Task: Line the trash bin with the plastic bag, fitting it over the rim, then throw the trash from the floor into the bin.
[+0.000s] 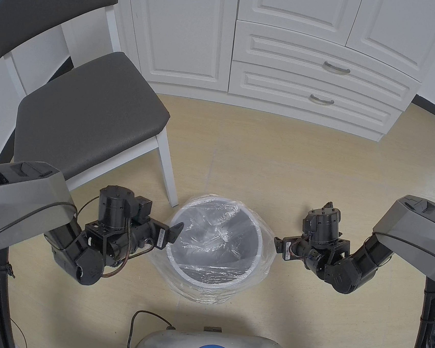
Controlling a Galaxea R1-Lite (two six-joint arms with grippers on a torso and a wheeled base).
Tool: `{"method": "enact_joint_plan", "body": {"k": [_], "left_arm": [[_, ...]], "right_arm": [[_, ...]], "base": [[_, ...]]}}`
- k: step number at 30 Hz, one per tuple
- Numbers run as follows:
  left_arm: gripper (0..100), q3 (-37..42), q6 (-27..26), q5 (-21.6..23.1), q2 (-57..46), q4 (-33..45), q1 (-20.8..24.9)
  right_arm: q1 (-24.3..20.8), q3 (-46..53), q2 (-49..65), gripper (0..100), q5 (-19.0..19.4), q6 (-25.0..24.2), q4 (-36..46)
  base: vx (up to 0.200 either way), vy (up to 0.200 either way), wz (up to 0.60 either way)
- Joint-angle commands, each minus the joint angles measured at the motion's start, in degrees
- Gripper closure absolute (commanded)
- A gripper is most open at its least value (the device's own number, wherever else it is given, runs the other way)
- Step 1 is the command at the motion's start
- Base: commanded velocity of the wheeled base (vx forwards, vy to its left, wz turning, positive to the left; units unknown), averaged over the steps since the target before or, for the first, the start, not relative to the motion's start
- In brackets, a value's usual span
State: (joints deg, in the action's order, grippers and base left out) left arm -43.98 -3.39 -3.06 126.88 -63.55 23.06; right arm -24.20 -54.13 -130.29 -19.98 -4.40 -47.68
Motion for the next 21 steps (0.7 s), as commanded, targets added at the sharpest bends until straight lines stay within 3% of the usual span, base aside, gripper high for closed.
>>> {"method": "enact_joint_plan", "body": {"k": [1,12,21], "left_arm": [[0,-9.89,1.19,-0.63,5.92,4.66,2.78],[0,-19.56,1.10,-1.25,11.20,14.24,1.98],[0,-30.55,1.46,-1.16,14.27,21.71,-2.67]], "right_arm": [[0.56,0.07,1.27,0,-0.23,0.01,-0.05],[0.73,0.16,1.62,0,-0.41,0.62,-0.05],[1.17,-0.10,1.45,0,-0.50,0.62,-0.05]], "base": [[0.000,0.000,0.00],[0.000,0.000,0.00],[0.000,0.000,0.00]]}}
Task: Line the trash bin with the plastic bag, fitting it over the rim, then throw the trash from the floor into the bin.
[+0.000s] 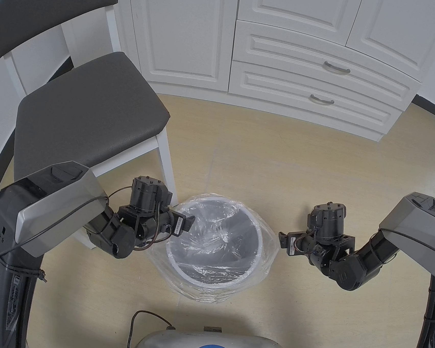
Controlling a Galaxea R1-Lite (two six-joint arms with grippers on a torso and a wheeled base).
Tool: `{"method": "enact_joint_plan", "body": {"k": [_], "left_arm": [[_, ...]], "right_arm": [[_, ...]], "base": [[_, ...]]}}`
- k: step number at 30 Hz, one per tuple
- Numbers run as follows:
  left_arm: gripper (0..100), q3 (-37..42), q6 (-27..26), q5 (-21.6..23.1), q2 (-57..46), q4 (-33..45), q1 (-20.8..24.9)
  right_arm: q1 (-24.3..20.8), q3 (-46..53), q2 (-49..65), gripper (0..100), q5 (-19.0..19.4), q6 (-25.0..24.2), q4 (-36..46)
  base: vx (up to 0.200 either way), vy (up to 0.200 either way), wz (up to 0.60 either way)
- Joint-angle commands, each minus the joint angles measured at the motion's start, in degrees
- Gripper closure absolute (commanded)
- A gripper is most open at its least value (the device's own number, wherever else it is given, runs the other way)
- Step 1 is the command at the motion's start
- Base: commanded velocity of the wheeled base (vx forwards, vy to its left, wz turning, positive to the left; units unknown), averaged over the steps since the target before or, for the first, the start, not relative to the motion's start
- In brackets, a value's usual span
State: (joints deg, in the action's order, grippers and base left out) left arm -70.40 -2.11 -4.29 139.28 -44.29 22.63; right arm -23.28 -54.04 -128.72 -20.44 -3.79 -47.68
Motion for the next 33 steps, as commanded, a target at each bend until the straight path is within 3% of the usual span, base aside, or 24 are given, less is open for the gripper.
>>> {"method": "enact_joint_plan", "body": {"k": [1,9,18,30,33], "left_arm": [[0,-5.10,0.79,0.07,1.61,2.89,-2.76],[0,-3.95,1.58,0.34,-0.15,2.54,-2.24],[0,3.96,3.43,0.69,-4.72,0.43,0.05],[0,22.85,6.68,3.06,-16.23,-8.71,0.14],[0,26.98,6.24,4.55,-18.69,-9.59,-3.73]], "right_arm": [[0.26,-0.19,-0.13,0,-0.03,0.01,-0.05],[-0.01,0.08,-0.30,0,-0.03,0.10,-0.05],[-0.45,0.60,0.05,0,-0.03,0.19,-0.05],[-1.33,1.13,-2.24,0,0.05,0.89,-0.05],[-1.24,0.95,-2.59,0,0.14,0.98,-0.05]], "base": [[0.000,0.000,0.00],[0.000,0.000,0.00],[0.000,0.000,0.00],[0.000,0.000,0.00],[0.000,0.000,0.00]]}}
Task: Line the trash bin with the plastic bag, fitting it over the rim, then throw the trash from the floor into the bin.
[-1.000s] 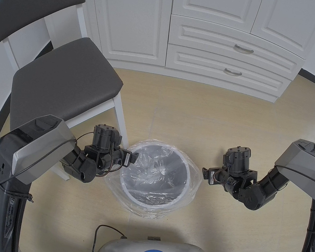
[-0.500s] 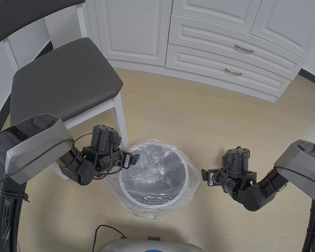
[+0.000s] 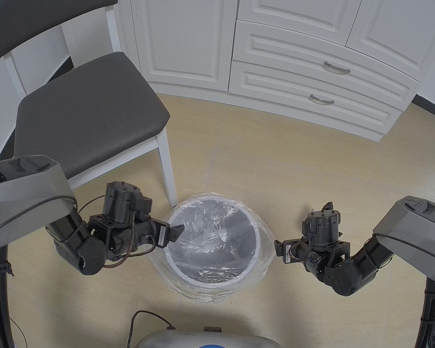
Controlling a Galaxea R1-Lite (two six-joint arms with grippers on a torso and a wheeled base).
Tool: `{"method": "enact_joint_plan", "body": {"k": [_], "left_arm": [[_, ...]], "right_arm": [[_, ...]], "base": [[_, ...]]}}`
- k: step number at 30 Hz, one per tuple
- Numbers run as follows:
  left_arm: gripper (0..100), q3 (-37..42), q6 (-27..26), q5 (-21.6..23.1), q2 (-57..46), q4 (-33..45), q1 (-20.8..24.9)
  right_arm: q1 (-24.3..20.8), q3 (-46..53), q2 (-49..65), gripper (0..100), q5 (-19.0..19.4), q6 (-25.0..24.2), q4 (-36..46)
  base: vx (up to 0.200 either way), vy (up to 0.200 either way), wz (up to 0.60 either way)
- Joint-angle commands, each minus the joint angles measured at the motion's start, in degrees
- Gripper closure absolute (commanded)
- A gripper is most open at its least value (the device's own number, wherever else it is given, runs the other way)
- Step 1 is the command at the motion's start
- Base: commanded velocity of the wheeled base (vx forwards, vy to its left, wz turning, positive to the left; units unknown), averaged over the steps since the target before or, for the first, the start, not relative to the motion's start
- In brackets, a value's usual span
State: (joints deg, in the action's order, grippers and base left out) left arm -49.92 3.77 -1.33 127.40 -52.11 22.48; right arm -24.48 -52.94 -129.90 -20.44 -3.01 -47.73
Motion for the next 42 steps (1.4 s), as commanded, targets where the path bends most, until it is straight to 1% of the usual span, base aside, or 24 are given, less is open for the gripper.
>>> {"method": "enact_joint_plan", "body": {"k": [1,5,8,10,12,14,15,17,20,21,25,29,30,32,36,37,38,42], "left_arm": [[0,7.38,0.19,1.68,-6.99,-1.76,-4.37],[0,10.19,0.19,1.59,-5.94,-1.85,-6.75],[0,10.81,0.28,1.77,-3.92,-2.55,-8.07],[0,10.98,0.19,1.68,-0.05,-5.45,-9.21],[0,10.63,0.10,1.59,2.94,-7.21,-9.38],[0,9.05,-0.16,1.42,8.48,-9.50,-9.56],[0,8.52,-0.34,1.42,9.35,-9.58,-9.56],[0,5.71,-2.27,1.42,14.36,-9.76,-10.44],[0,1.76,-3.77,1.42,18.58,-9.76,-11.05],[0,1.58,-3.77,1.42,18.76,-9.76,-11.05],[0,-4.13,-3.94,1.59,20.08,-6.68,-11.05],[0,-11.25,-3.94,1.59,21.13,-0.53,-10.35],[0,-11.60,-3.94,1.59,21.13,-0.18,-10.35],[0,-17.93,-3.94,1.59,22.45,4.65,-9.21],[0,-26.46,-3.77,1.50,24.38,11.25,-7.98],[0,-26.46,-3.77,1.50,24.38,11.25,-7.98],[0,-29.80,-3.68,1.24,25.35,13.53,-7.63],[0,-31.64,-3.24,1.33,25.70,13.88,-7.36]], "right_arm": [[0.13,-0.32,-1.67,0,0.23,0.20,0.00],[0.84,-1.46,-2.90,0,0.40,0.20,0.00],[1.28,-2.16,-4.13,0,0.49,0.20,0.00],[1.45,-3.13,-5.71,0,0.49,0.11,0.00],[1.54,-3.66,-6.50,0,0.49,0.11,0.00],[1.98,-4.27,-7.29,0,0.49,0.11,0.00],[2.07,-4.36,-7.29,0,0.49,0.11,0.00],[2.59,-4.36,-7.38,0,0.49,0.20,0.00],[2.86,-4.45,-7.47,0,0.58,0.20,0.00],[2.86,-4.45,-7.47,0,0.58,0.20,0.00],[2.95,-4.36,-7.47,0,0.58,0.20,0.00],[2.77,-4.27,-7.47,0,0.58,0.11,0.00],[2.77,-4.27,-7.47,0,0.58,0.11,0.00],[2.59,-4.27,-7.38,0,0.58,0.11,0.00],[2.59,-4.19,-7.38,0,0.58,0.11,0.00],[2.59,-4.19,-7.38,0,0.58,0.11,0.00],[2.59,-4.19,-7.38,0,0.58,0.11,0.00],[2.42,-4.10,-7.29,0,0.58,0.02,-0.09]], "base": [[0.000,0.000,0.00],[0.000,0.000,0.00],[0.000,0.000,0.00],[0.000,0.000,0.00],[0.000,0.000,0.00],[0.000,0.000,0.00],[0.000,0.000,0.00],[0.000,0.000,0.00],[0.000,0.000,0.00],[0.000,0.000,0.00],[0.000,0.000,0.00],[0.000,0.000,0.00],[0.000,0.000,0.00],[0.000,0.000,0.00],[0.000,0.000,0.00],[0.000,0.000,0.00],[0.000,0.000,0.00],[0.000,0.000,0.00]]}}
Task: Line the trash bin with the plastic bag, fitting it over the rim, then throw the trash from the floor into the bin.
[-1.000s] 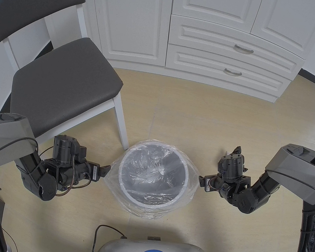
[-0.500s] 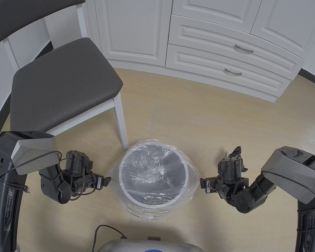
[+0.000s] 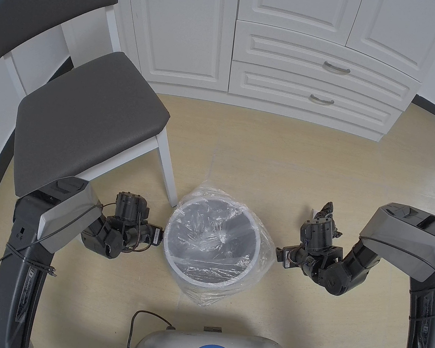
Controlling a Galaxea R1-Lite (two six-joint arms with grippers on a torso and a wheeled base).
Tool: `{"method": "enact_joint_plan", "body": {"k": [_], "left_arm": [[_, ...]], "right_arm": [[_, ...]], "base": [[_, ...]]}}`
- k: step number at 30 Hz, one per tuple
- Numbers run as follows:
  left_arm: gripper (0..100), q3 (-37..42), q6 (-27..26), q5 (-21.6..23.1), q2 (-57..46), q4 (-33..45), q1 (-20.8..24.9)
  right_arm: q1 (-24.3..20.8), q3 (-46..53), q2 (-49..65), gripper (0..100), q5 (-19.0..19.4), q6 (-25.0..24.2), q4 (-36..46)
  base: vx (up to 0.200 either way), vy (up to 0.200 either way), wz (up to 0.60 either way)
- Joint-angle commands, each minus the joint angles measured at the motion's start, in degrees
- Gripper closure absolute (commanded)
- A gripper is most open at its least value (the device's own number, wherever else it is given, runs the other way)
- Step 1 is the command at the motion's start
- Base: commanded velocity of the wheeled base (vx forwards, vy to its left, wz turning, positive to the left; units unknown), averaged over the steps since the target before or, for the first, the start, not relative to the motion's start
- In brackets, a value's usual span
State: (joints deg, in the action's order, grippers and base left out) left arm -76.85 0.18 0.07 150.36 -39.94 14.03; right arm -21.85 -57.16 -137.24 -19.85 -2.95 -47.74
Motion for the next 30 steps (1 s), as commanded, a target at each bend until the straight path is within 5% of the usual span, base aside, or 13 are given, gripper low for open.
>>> {"method": "enact_joint_plan", "body": {"k": [1,8,19,30], "left_arm": [[0,-4.63,0.43,0.01,2.66,1.26,1.09],[0,-2.87,3.68,-0.16,1.08,0.83,0.73],[0,22.80,7.29,3.18,-12.81,-14.56,-1.81],[0,36.60,4.91,3.71,-20.02,-23.34,-2.52]], "right_arm": [[-0.30,0.12,0.13,0,-0.02,-0.04,-0.07],[-1.09,1.18,1.45,0,-0.02,-0.04,-0.07],[-5.31,5.04,10.50,0,-0.81,1.81,-3.24],[-17.44,-5.33,15.51,0,-1.42,6.82,16.27]], "base": [[0.000,0.000,0.00],[0.000,0.000,0.00],[0.000,0.000,0.00],[0.000,0.000,0.00]]}}
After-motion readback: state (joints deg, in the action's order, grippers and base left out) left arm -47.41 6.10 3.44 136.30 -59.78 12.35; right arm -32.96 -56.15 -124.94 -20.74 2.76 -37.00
